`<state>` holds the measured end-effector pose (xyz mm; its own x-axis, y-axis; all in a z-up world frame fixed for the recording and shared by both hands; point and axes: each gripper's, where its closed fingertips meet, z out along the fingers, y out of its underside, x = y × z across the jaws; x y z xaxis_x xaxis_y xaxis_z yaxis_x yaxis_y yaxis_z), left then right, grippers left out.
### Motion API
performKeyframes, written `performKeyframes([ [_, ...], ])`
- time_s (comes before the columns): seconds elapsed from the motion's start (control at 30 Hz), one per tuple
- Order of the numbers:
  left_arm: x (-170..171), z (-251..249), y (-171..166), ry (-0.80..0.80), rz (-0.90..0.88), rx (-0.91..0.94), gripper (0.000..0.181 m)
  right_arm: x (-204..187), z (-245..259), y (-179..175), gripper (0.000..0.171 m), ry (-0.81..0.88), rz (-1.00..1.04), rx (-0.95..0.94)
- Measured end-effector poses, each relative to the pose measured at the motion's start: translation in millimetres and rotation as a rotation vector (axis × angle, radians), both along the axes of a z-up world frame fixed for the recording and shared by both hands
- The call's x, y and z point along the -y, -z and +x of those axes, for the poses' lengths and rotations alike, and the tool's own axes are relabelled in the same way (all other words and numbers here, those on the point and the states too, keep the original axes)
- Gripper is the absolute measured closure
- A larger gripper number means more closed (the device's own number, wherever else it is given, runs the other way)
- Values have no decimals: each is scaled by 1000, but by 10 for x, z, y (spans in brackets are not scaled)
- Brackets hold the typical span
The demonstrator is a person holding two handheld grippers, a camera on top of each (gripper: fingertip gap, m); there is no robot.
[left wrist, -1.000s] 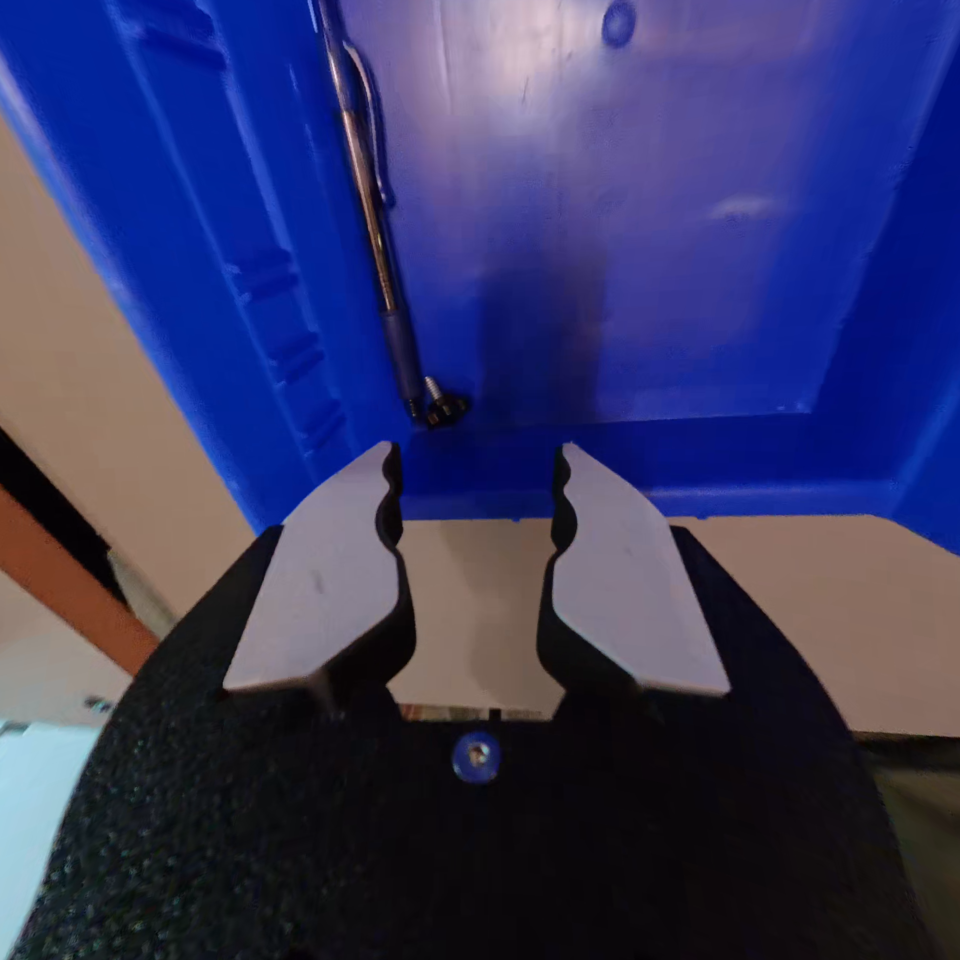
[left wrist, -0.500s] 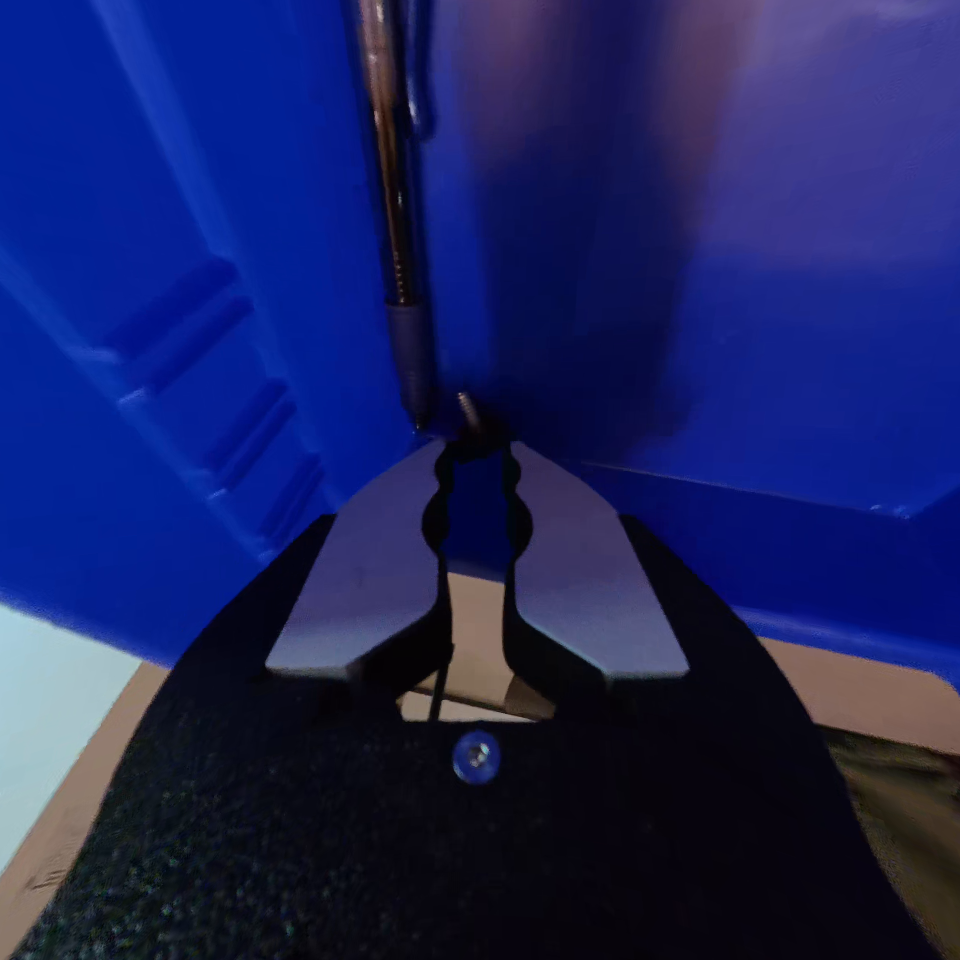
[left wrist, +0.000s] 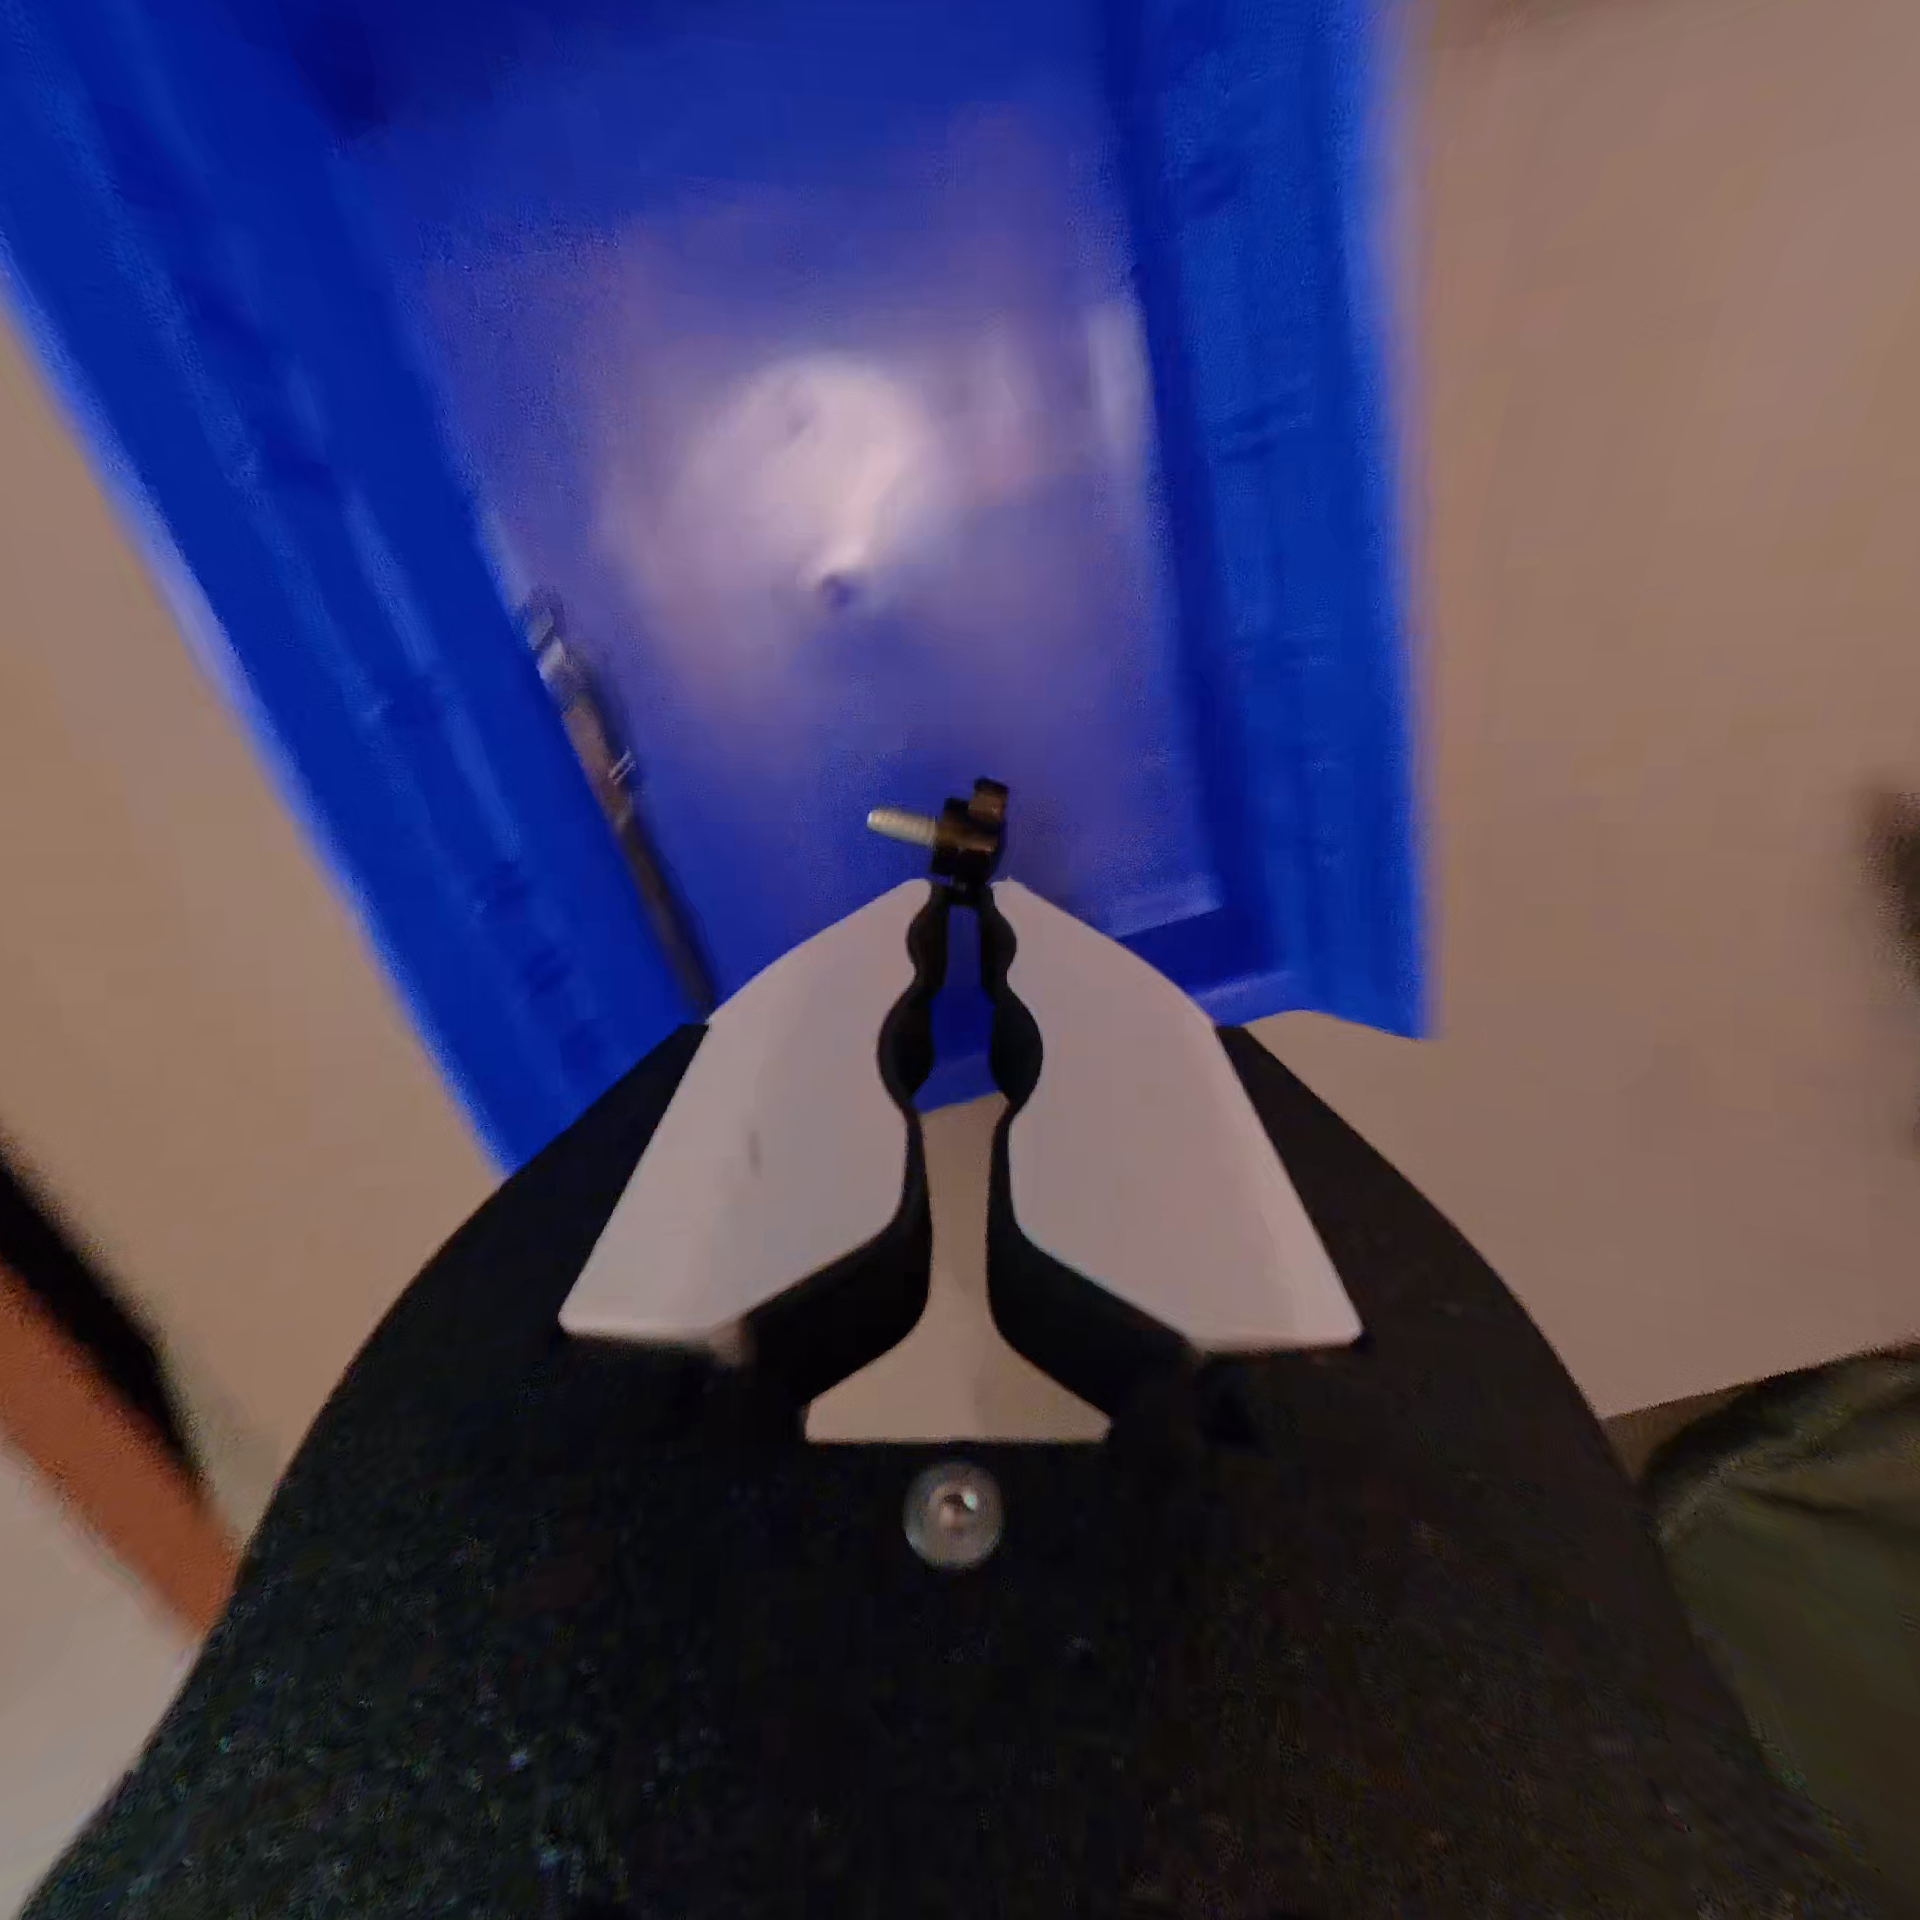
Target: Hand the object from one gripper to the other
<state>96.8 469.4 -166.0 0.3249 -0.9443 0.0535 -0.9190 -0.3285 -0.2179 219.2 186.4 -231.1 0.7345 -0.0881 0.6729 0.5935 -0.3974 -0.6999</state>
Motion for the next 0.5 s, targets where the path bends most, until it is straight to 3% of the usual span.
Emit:
performKeyframes([
  [0.03, 164, 116, -109, 61, -23, 106, 176, 1, -21, -47, 123, -14, 27, -24],
  [0.17, 1006, 470, -448, 367, -123, 531, 176, 0, -301, -312, 126, -222, 182, -339],
  [0.27, 1686, 596, -491, 603, -178, 799, 176, 64, -516, -627, 130, -429, 346, -710],
  [0.33, 2085, 653, -416, 755, -153, 972, 176, 103, -485, -791, 131, -467, 456, -867],
  [0.5, 2594, 926, 82, 868, 143, 1193, 176, 133, -330, -825, 134, -385, 523, -857],
])
